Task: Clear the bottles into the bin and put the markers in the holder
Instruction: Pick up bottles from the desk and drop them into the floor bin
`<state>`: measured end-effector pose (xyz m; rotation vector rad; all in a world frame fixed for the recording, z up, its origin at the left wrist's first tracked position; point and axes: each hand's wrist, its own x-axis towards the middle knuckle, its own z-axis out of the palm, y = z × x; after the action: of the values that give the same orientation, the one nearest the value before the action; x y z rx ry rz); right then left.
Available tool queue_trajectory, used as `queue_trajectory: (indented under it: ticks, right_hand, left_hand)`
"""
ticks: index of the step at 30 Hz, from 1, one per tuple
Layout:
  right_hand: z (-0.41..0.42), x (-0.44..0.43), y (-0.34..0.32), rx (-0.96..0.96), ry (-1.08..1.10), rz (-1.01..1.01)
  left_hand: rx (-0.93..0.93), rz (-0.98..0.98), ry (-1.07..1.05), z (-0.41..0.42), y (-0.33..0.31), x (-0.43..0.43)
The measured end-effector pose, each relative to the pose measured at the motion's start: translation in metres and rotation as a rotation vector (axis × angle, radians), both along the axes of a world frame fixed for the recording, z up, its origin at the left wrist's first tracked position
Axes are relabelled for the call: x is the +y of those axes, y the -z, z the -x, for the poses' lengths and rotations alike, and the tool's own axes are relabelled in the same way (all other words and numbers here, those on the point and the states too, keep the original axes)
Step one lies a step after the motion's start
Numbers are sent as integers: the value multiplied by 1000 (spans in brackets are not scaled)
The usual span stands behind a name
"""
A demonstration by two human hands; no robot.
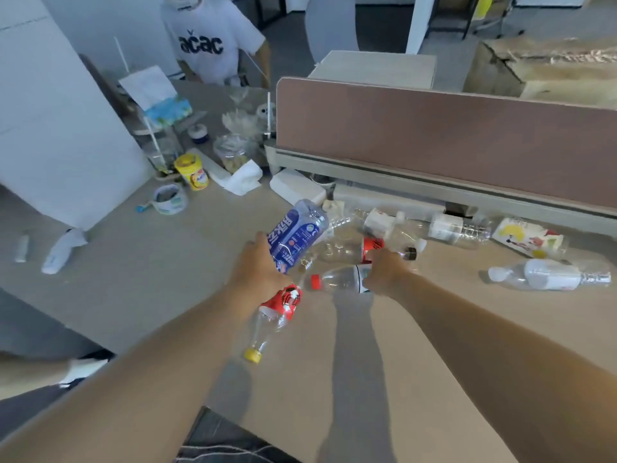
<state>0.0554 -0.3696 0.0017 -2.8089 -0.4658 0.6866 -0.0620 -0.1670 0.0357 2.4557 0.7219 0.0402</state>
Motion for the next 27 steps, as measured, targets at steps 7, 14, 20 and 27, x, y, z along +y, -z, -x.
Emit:
queue_trajectory:
  ticks: [7,14,20,27]
  right_hand:
    - [40,8,59,-286,-190,297]
    - [40,-7,68,54,-40,195]
    - [71,-56,60,-3,209,164]
    - [152,-168,17,-157,690,124]
  left_hand:
    - [110,-53,-132,61,13,42]
    - [116,1,-92,57,30,45]
    - [94,26,115,12,27,11]
    - [118,84,517,-21,35,-105]
